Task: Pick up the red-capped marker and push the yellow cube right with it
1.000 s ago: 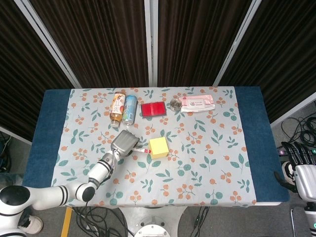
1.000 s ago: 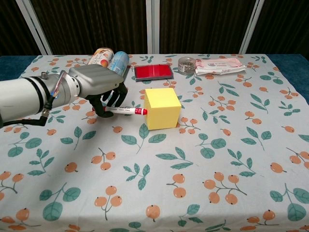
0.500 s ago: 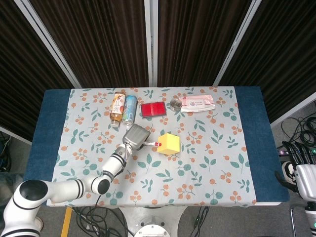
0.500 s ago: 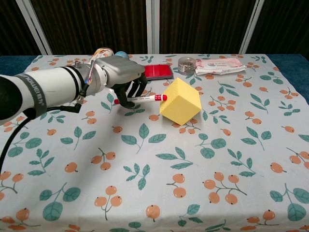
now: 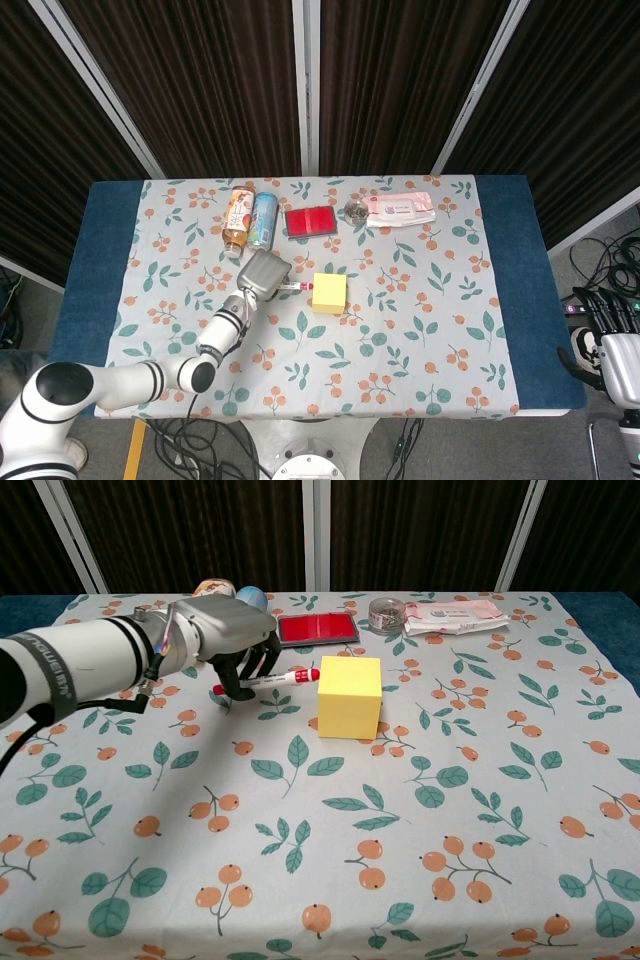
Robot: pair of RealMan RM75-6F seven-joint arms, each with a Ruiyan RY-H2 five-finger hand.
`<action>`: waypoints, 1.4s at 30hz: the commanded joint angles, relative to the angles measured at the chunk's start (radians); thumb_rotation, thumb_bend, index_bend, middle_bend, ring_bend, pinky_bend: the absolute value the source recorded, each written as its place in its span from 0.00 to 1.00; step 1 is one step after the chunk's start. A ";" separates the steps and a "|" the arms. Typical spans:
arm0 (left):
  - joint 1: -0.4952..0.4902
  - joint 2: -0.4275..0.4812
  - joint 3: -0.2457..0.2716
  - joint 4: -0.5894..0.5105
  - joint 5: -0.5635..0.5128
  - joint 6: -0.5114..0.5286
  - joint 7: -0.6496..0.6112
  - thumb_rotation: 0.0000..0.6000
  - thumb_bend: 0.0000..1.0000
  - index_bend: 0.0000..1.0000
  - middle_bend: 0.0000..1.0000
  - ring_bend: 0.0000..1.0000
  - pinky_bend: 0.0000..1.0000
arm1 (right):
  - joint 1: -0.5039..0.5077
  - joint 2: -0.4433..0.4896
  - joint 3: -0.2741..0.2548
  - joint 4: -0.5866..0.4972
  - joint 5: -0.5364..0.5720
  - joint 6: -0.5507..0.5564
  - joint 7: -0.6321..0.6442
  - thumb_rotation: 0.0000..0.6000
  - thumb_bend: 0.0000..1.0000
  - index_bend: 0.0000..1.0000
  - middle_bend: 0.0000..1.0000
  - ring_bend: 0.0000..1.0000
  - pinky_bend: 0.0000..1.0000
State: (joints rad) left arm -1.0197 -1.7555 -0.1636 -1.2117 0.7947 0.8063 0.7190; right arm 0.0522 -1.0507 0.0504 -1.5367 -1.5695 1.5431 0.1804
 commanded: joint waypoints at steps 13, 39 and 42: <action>0.237 0.204 0.167 -0.119 0.175 0.182 -0.140 1.00 0.52 0.65 0.69 0.53 0.61 | 0.010 -0.001 0.000 -0.008 -0.018 -0.001 -0.006 1.00 0.20 0.00 0.11 0.00 0.00; 0.499 0.416 0.141 -0.211 0.310 0.464 -0.463 1.00 0.26 0.19 0.26 0.21 0.36 | 0.017 0.001 0.003 -0.007 -0.011 -0.007 -0.002 1.00 0.20 0.00 0.10 0.00 0.00; 0.567 0.442 0.154 -0.181 0.352 0.538 -0.528 1.00 0.20 0.20 0.26 0.19 0.33 | 0.020 -0.003 0.003 -0.004 -0.011 -0.012 -0.004 1.00 0.20 0.00 0.09 0.00 0.00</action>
State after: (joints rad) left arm -0.5321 -1.3592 -0.0183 -1.4372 1.0845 1.2630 0.2733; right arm 0.0719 -1.0526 0.0538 -1.5410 -1.5801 1.5320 0.1772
